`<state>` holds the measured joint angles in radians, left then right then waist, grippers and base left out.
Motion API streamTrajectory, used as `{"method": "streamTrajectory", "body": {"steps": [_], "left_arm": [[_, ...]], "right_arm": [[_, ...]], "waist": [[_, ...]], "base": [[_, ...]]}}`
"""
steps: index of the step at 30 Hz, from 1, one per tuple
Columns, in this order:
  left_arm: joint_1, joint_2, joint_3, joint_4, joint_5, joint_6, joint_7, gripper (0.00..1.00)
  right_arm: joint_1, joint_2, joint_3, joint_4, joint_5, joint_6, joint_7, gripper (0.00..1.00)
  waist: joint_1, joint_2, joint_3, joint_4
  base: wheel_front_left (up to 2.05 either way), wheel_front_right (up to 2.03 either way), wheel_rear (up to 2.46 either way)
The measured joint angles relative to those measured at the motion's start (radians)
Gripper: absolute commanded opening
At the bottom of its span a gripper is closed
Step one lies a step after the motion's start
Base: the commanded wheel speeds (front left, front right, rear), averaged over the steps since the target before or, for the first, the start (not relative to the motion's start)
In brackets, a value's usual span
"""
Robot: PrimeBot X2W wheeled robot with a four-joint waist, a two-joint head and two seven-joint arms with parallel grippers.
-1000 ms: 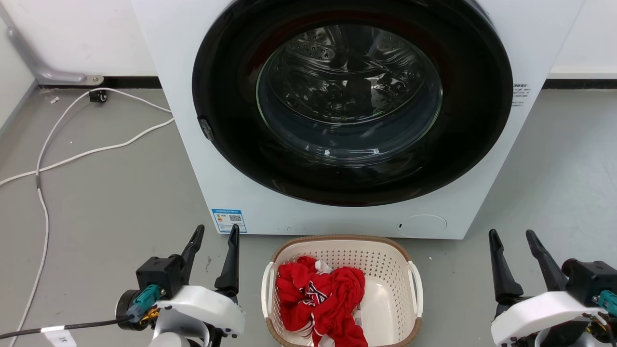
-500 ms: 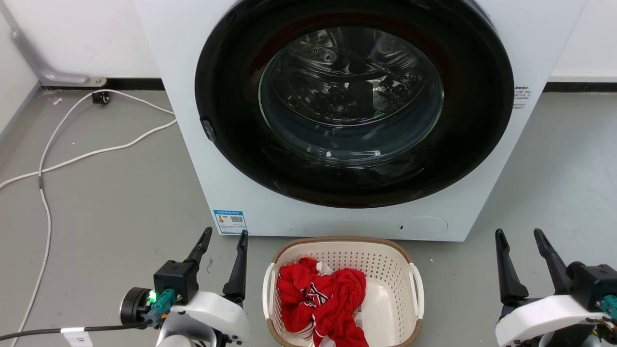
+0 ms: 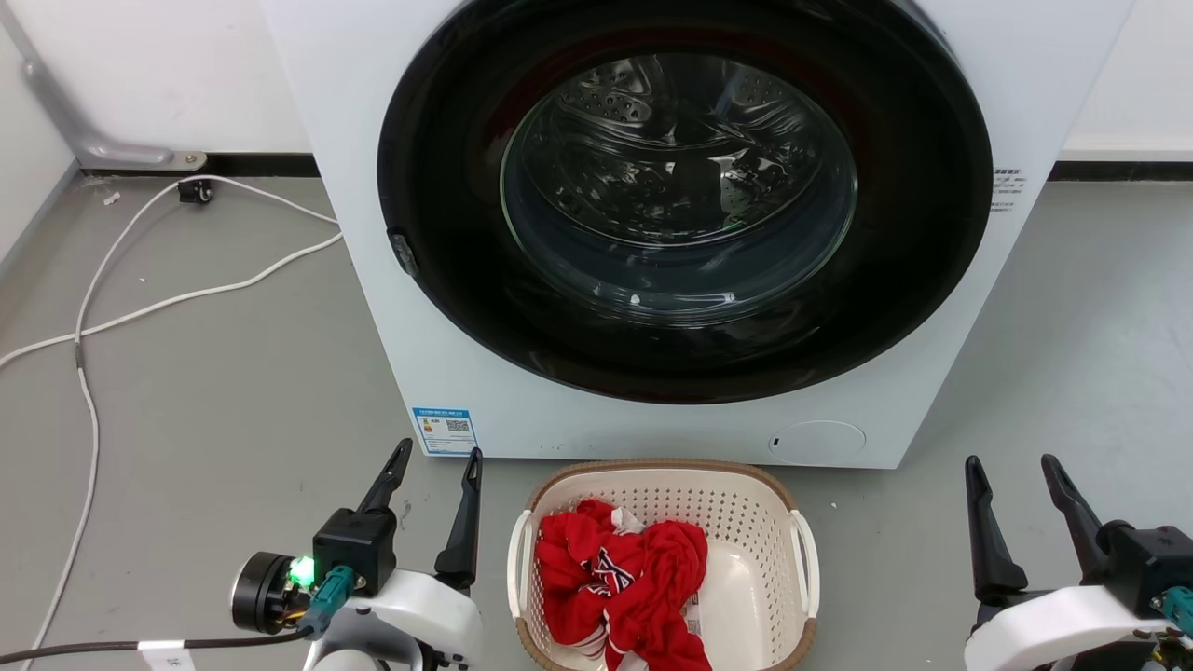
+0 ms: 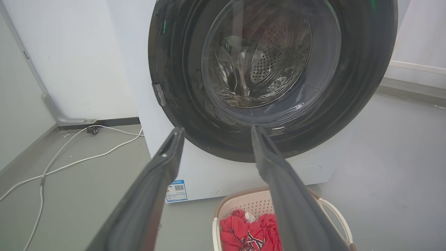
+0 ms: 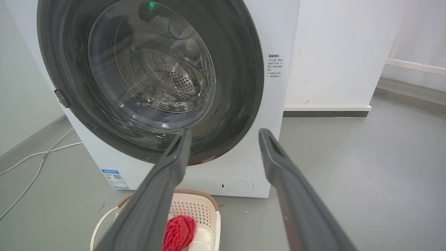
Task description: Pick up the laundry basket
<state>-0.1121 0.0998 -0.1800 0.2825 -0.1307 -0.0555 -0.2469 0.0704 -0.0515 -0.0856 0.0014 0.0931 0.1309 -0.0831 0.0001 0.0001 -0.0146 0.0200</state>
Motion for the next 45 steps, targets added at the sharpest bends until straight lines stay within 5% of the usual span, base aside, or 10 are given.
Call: {"method": "streamTrajectory", "body": {"steps": [33, 45], "left_arm": [[-0.009, -0.015, 0.025, 0.028, 0.058, 0.007, -0.015, 1.0], [-0.144, -0.017, 0.026, 0.12, 0.055, -0.009, -0.016, 1.0]], "right_arm": [[0.001, 0.0, -0.016, 0.036, -0.039, 0.0, -0.023, 1.0], [-0.097, 0.0, -0.035, 0.123, -0.03, 0.0, -0.004, 1.0]], "waist": [[0.0, 0.0, 0.01, -0.006], [0.0, 0.0, 0.12, -0.016]], "base": [[0.0, 0.0, 0.0], [0.0, 0.0, 0.0]]}}
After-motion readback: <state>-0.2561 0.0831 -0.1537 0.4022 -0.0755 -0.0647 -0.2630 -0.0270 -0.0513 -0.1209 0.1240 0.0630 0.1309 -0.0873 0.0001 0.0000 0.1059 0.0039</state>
